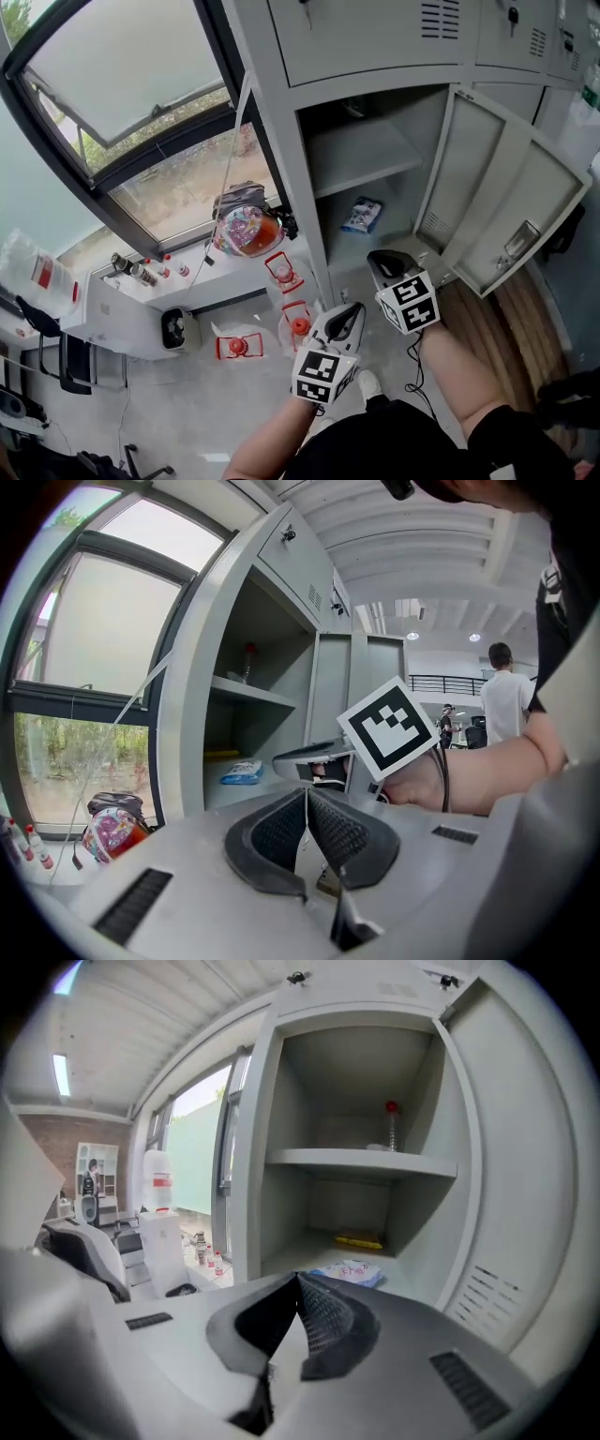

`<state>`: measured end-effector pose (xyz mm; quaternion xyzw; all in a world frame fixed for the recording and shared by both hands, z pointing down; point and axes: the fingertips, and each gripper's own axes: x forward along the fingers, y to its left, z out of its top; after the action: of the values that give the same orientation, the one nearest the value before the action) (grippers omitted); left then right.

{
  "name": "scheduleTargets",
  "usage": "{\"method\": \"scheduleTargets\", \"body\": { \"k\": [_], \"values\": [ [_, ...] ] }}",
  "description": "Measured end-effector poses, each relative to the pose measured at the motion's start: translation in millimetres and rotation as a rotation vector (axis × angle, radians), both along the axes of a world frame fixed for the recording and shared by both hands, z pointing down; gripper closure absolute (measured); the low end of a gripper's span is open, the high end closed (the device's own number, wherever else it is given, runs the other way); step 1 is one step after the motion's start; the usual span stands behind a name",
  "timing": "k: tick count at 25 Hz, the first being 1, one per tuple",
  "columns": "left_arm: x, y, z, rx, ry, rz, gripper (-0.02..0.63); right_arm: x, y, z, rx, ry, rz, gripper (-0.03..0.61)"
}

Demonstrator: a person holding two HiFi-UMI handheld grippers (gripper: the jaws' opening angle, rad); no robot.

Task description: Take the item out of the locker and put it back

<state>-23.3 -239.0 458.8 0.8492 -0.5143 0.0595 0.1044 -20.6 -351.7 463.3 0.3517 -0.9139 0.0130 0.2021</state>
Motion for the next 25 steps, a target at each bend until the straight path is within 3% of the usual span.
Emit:
{"method": "scheduleTargets", "body": {
  "k": [9, 25],
  "values": [
    [-21, 66, -4, -0.003, -0.003, 0.018, 0.594, 4, 86, -18, -0.009, -0.100, 0.057, 0.525],
    [-44, 157, -6, 0.005, 0.065, 0.070, 0.594, 2, 212, -14, -0.008, -0.125, 0.138, 0.525]
  ]
}}
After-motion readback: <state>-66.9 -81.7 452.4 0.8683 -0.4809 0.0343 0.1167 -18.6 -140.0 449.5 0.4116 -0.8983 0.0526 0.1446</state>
